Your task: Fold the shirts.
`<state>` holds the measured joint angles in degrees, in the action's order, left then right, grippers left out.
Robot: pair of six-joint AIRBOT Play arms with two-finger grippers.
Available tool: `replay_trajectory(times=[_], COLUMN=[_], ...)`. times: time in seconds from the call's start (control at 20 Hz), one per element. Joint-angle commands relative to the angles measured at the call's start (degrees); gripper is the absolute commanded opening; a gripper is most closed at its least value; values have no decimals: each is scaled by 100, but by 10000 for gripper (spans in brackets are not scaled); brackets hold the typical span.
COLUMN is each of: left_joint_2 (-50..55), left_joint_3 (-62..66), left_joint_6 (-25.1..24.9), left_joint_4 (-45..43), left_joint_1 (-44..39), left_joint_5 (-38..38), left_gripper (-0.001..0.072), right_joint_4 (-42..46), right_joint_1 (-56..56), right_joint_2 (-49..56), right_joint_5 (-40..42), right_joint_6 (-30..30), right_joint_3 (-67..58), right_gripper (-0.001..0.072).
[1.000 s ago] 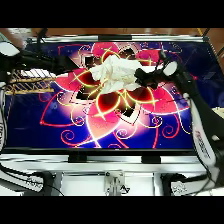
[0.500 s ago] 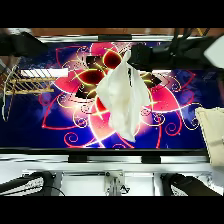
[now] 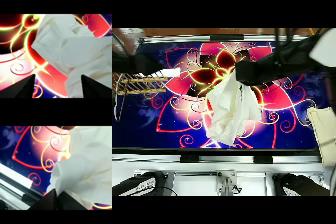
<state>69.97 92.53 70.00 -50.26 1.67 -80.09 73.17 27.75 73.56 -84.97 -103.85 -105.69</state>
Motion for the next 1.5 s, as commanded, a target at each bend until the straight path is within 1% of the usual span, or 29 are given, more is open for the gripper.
replay_trajectory(times=[0.0, 0.05, 0.1, 0.25, 0.3, 0.35, 0.45, 0.55, 0.7, 0.8, 0.95, 1.05, 1.1, 1.15, 1.2, 1.25, 1.3, 1.35, 1.4, 1.45], left_joint_2=[-17, -7, 20, 111, 157, 216, 369, 560, 791, 1032, 1399, 1554, 1604, 1628, 1633, 1611, 1580, 1539, 1464, 1386], left_joint_3=[-1233, -1482, -1676, -1878, -1878, -1875, -1875, -1875, -1875, -1875, -1875, -1873, -1873, -1875, -1875, -1873, -1849, -1818, -1786, -1735], left_joint_6=[-553, -807, -1029, -1104, -1235, -1486, -1558, -1569, -2059, -2100, -2173, -2535, -2605, -2603, -2636, -2796, -2933, -2975, -2992, -2990], left_joint_4=[9, 9, 9, 13, 31, 74, 118, 125, 763, 1132, 1228, 1696, 1869, 1888, 1875, 1878, 1875, 1875, 1851, 1810], left_joint_1=[-603, -922, -1294, -2186, -2428, -2662, -2981, -3073, -3051, -3077, -3104, -3136, -3169, -3189, -3191, -3171, -3121, -3034, -2898, -2741], left_joint_5=[295, 474, 697, 1591, 1910, 2201, 2553, 2765, 3056, 3064, 3213, 3423, 3512, 3547, 3554, 3528, 3469, 3440, 3442, 3440], left_gripper=[679, 683, 719, 720, 720, 719, 719, 718, 718, 718, 716, 696, 608, 443, 195, 84, 66, 66, 66, 66], right_joint_4=[181, 142, 94, 94, 92, 87, 90, 87, 85, 66, -94, -177, -223, -238, -234, -208, -103, 122, 339, 527], right_joint_1=[35, 35, 35, 33, 33, 35, 33, 33, 33, 33, 33, 33, 33, 33, 33, 31, 26, 26, 9, -33], right_joint_2=[538, 643, 713, 728, 730, 728, 728, 728, 728, 728, 728, 728, 728, 728, 728, 728, 728, 728, 728, 728], right_joint_5=[-273, -282, -297, -341, -407, -455, -562, -616, -717, -726, -726, -726, -726, -726, -728, -730, -748, -802, -946, -1185], right_joint_6=[-2, 7, 46, 83, 85, 85, 120, 144, 173, 168, 170, 168, 168, 168, 168, 168, 168, 125, 101, 98], right_joint_3=[-24, -24, -24, -26, -26, -26, -26, -26, -26, -26, -26, -26, -26, -26, -26, -26, -26, -26, -26, -26], right_gripper=[85, 85, 85, 85, 85, 85, 85, 85, 85, 85, 85, 85, 86, 86, 85, 86, 92, 226, 572, 656])
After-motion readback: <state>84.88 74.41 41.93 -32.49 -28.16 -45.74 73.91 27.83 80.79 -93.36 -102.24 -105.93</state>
